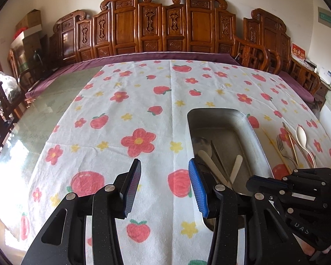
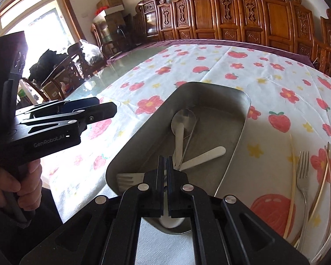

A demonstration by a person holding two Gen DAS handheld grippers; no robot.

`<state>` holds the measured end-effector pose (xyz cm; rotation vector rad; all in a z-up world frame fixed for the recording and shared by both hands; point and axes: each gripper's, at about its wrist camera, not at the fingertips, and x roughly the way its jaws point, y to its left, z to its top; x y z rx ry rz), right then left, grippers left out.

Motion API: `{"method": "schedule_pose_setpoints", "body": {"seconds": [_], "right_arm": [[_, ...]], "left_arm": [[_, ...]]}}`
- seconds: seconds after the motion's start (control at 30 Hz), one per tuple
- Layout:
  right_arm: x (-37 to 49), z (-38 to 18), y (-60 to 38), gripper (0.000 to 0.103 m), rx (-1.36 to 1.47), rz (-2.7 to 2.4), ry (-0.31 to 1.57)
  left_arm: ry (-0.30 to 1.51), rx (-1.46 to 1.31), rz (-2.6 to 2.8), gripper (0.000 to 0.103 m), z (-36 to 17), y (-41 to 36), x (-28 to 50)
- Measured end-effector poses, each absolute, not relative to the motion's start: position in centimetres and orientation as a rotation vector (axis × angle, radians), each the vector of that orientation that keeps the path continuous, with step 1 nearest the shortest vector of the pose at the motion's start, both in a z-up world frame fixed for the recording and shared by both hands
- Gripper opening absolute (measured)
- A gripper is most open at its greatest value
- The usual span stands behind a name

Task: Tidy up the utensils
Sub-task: 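Lower the silver spoon into the metal tray and open the right tool, then reach the right tool to the table and grasp a silver fork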

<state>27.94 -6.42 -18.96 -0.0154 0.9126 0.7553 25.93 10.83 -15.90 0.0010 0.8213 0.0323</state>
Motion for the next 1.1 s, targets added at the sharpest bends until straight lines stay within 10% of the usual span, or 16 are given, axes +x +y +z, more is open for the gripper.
{"method": "schedule_pose_setpoints", "body": {"seconds": [1.1], "right_arm": [[30.9,-22.8,-19.8,0.009,-0.213,0.453,0.935]], "left_arm": [[0.809,0.071,-0.218,0.046,-16.5,-1.8,23.7]]}}
